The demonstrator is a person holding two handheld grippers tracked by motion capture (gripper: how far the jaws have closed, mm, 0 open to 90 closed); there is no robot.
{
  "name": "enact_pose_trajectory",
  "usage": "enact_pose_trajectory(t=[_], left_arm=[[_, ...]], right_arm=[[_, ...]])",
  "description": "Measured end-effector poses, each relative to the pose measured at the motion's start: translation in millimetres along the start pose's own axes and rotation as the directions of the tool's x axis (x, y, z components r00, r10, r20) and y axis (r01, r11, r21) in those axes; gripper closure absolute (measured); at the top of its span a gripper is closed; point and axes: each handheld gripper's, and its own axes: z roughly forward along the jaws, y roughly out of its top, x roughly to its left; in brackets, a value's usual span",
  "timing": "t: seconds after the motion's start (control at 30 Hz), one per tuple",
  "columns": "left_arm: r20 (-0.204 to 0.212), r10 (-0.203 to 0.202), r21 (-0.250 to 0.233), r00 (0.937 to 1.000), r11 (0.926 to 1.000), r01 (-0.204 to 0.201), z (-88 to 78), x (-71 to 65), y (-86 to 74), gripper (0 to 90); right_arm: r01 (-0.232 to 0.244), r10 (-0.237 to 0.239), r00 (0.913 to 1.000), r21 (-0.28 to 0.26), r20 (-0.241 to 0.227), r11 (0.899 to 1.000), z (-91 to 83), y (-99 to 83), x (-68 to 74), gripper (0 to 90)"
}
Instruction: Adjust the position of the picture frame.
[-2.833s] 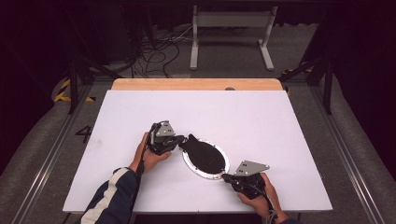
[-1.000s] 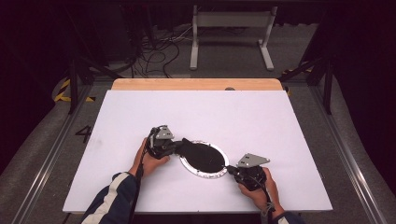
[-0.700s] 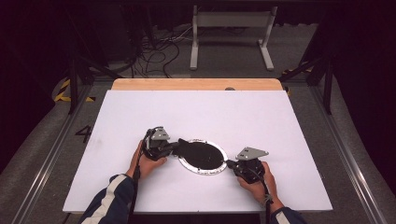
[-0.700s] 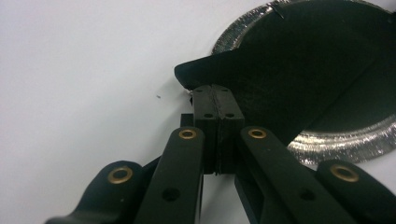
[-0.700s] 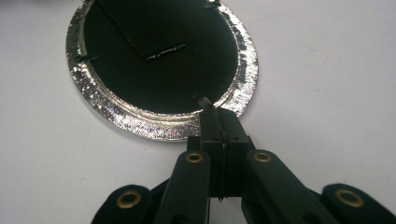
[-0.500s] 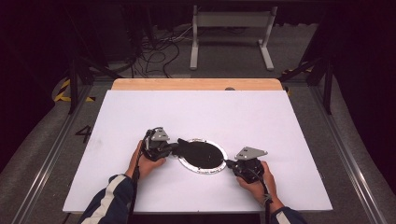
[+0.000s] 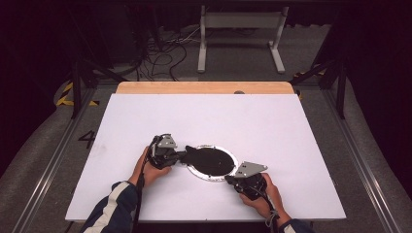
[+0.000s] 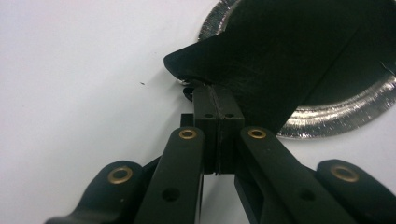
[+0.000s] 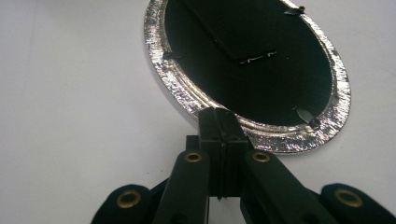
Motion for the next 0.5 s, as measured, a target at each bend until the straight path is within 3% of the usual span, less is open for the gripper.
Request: enact_pose_trajectory(t=[0.2,0.33,0.5], left_arm=[[0.022,0.047,0.038,0.9987,0.9981,-0.047,-2.7,-7.9,1.5,90.0],[0.038,0.056,0.049,0.9977,0.9971,-0.058,-3.5,-14.0,1.2,90.0],[0.065,0.096,0.065,0.9933,0.9929,-0.100,-4.1,-20.9,2.1,90.0]], right_arm=[[-0.027,0.027,0.9989,-0.003,0.038,1.000,-2.2,-3.2,-11.2,90.0],[-0.054,0.054,0.9970,-0.009,0.056,0.999,-3.3,-5.2,-18.9,90.0],[-0.078,0.079,0.9929,-0.012,0.089,0.997,-4.6,-7.3,-27.7,90.0]])
